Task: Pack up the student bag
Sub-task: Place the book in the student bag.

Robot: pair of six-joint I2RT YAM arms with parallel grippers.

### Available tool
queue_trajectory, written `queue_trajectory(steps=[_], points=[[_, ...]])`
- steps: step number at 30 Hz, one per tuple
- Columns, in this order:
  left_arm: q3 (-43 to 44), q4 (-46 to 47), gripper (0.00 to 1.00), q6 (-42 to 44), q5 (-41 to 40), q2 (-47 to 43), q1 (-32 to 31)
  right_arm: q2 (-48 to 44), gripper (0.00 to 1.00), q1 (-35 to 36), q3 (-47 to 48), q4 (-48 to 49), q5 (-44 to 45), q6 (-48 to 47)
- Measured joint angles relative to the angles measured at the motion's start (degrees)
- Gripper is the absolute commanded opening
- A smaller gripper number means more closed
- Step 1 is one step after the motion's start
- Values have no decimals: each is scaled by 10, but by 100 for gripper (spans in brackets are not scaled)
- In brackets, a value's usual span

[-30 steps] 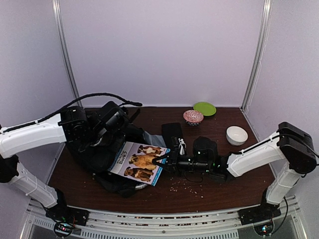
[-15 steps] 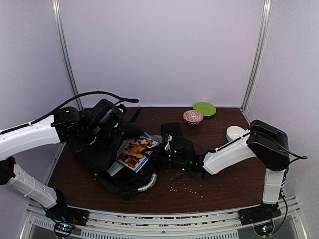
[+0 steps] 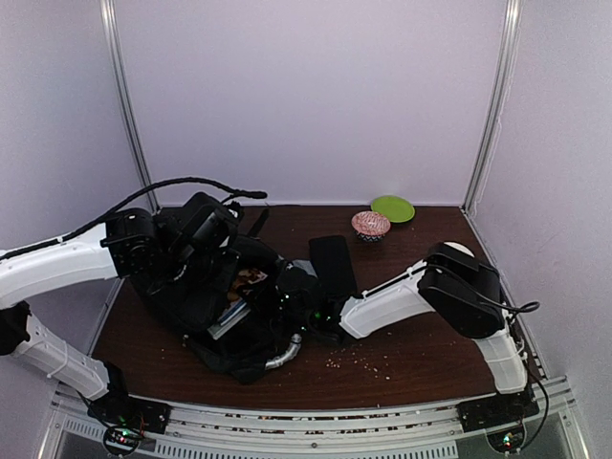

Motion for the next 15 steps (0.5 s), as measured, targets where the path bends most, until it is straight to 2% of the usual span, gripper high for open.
queue_trajectory(steps=[8,9,13,15], points=[[-3,8,0,-6,12,0,1,51,0,18,57,-15,24,24],[-4,9,0,-7,12,0,1,58,4,19,65,-19,26,26],[-8,14,0,-8,14,0,2,73,34,23,84,-31,17,26],[-10,19,0,-8,16,0,2,74,45,24,83,-37,6,22]])
